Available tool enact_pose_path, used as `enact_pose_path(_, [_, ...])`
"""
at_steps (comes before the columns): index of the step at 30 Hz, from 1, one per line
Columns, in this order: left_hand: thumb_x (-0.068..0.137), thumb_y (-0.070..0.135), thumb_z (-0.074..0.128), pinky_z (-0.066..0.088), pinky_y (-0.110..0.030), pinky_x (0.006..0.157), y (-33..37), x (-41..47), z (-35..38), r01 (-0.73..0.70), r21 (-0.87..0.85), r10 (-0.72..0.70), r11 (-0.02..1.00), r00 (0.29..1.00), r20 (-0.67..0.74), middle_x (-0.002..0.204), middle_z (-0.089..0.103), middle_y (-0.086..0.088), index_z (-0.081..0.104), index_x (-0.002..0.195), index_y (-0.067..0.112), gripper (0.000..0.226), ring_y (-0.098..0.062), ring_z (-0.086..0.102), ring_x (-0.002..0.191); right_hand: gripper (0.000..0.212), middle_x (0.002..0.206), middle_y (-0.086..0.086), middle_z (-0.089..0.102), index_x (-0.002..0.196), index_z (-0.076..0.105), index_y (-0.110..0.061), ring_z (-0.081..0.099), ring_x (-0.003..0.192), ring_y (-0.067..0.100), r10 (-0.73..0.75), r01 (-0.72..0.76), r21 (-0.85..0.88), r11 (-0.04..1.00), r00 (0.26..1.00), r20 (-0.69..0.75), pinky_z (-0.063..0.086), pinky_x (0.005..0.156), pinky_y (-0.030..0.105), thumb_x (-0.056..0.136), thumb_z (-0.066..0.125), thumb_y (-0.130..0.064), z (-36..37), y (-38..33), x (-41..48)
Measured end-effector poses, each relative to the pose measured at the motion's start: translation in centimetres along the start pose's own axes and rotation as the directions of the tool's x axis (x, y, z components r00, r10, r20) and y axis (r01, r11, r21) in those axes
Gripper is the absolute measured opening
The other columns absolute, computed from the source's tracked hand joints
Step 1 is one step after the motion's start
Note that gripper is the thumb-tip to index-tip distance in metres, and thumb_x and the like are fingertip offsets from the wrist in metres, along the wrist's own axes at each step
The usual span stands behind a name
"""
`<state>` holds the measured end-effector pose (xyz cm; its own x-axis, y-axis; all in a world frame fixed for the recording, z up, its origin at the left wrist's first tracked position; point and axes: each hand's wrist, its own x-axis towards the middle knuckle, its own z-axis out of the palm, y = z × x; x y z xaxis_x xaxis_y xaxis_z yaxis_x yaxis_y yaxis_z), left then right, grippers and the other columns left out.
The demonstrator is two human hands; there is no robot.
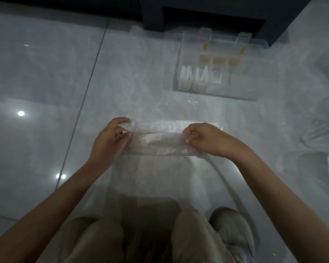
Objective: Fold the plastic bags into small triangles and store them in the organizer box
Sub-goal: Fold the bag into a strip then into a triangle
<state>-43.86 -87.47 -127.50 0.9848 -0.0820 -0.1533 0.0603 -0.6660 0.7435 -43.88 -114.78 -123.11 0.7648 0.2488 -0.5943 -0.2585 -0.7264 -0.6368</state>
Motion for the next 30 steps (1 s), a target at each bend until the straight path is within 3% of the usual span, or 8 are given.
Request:
enact_pose_path(2, [0.092, 0.011, 0.061, 0.049, -0.028, 0.068, 0.2, 0.3, 0.2, -0.035, 0.079, 0.038, 0.996, 0.998, -0.04, 0.074, 0.064, 0.012, 0.056, 0.119, 0.019, 0.029, -0.001, 0.06, 0.066, 0.007, 0.083, -0.004, 0.068, 0.084, 0.064, -0.02, 0.064, 0.079, 0.014, -0.014, 0.014, -0.034, 0.999, 1.0, -0.012, 0.051, 0.077, 0.032, 0.089, 0.063, -0.016, -0.6, -0.2, 0.3])
enact_pose_path(4, [0.093, 0.012, 0.06, 0.05, -0.028, 0.066, 0.4, 0.4, 0.2, -0.112, 0.171, 0.121, 0.979, 0.992, -0.045, 0.079, 0.063, 0.01, 0.055, 0.123, 0.014, 0.03, -0.009, 0.063, 0.066, 0.017, 0.073, -0.014, 0.062, 0.076, 0.063, -0.024, 0.059, 0.071, 0.005, -0.031, 0.027, -0.075, 0.997, 0.998, -0.052, 0.046, 0.069, 0.027, 0.091, 0.061, -0.017, -1.1, -0.1, 0.5])
enact_pose_path(6, [0.094, 0.012, 0.058, 0.051, -0.032, 0.059, 0.6, 0.5, 0.3, -0.192, 0.259, 0.201, 0.947, 0.98, -0.009, 0.07, 0.06, 0.007, 0.054, 0.126, 0.011, 0.032, -0.017, 0.062, 0.056, 0.023, 0.069, -0.019, 0.056, 0.072, 0.059, -0.029, 0.053, 0.068, -0.002, -0.028, 0.019, -0.113, 0.993, 0.997, -0.079, 0.039, 0.063, 0.021, 0.093, 0.058, -0.018, -1.7, 0.2, 0.9])
enact_pose_path(10, [0.098, 0.015, 0.05, 0.048, -0.028, 0.055, 0.8, 0.7, 0.6, -0.176, 0.269, 0.177, 0.947, 0.984, 0.023, 0.054, 0.055, 0.01, 0.047, 0.129, 0.012, 0.031, -0.007, 0.055, 0.046, 0.021, 0.066, -0.016, 0.056, 0.071, 0.06, -0.027, 0.055, 0.068, 0.006, -0.001, -0.016, -0.19, 0.982, 0.996, -0.09, 0.04, 0.064, 0.027, 0.091, 0.058, -0.02, -2.3, 1.0, 1.8])
enact_pose_path(16, [0.098, 0.012, 0.05, 0.042, -0.03, 0.06, 1.0, 1.3, 0.7, -0.215, 0.257, 0.214, 0.942, 0.976, 0.032, 0.075, 0.058, 0.002, 0.049, 0.128, 0.01, 0.03, -0.016, 0.052, 0.056, 0.023, 0.059, -0.008, 0.068, 0.068, 0.061, -0.018, 0.063, 0.06, 0.004, 0.078, -0.085, -0.042, 0.995, 0.986, -0.146, 0.046, 0.065, 0.022, 0.09, 0.061, -0.025, -2.3, 1.8, 2.4])
enact_pose_path(21, [0.098, 0.013, 0.051, 0.039, -0.029, 0.057, 0.8, 1.6, 0.8, -0.208, 0.285, 0.218, 0.936, 0.976, -0.001, 0.063, 0.048, 0.01, 0.051, 0.124, 0.007, 0.027, -0.01, 0.047, 0.05, 0.031, 0.056, -0.007, 0.067, 0.062, 0.059, -0.018, 0.063, 0.057, 0.003, 0.105, -0.117, -0.055, 0.992, 0.976, -0.19, 0.042, 0.06, 0.022, 0.09, 0.061, -0.031, -2.4, 2.0, 3.0])
enact_pose_path(24, [0.099, 0.016, 0.05, 0.036, -0.027, 0.055, 0.7, 1.6, 0.7, -0.201, 0.326, 0.231, 0.924, 0.971, -0.056, 0.067, 0.05, 0.007, 0.054, 0.113, 0.007, 0.017, -0.011, 0.044, 0.049, 0.035, 0.054, -0.008, 0.067, 0.062, 0.061, -0.016, 0.056, 0.047, -0.003, 0.132, -0.145, -0.045, 0.988, 0.969, -0.209, 0.04, 0.058, 0.022, 0.09, 0.061, -0.037, -2.3, 2.1, 3.3])
enact_pose_path(30, [0.1, 0.02, 0.052, 0.036, -0.026, 0.055, 0.3, 1.9, 0.7, -0.215, 0.334, 0.271, 0.918, 0.953, -0.134, 0.072, 0.053, 0.008, 0.055, 0.104, 0.006, 0.015, -0.011, 0.046, 0.054, 0.034, 0.057, -0.007, 0.069, 0.061, 0.062, -0.017, 0.064, 0.058, 0.01, 0.154, -0.15, 0.034, 0.988, 0.955, -0.254, 0.054, 0.069, 0.03, 0.087, 0.064, -0.039, -2.3, 2.4, 3.2])
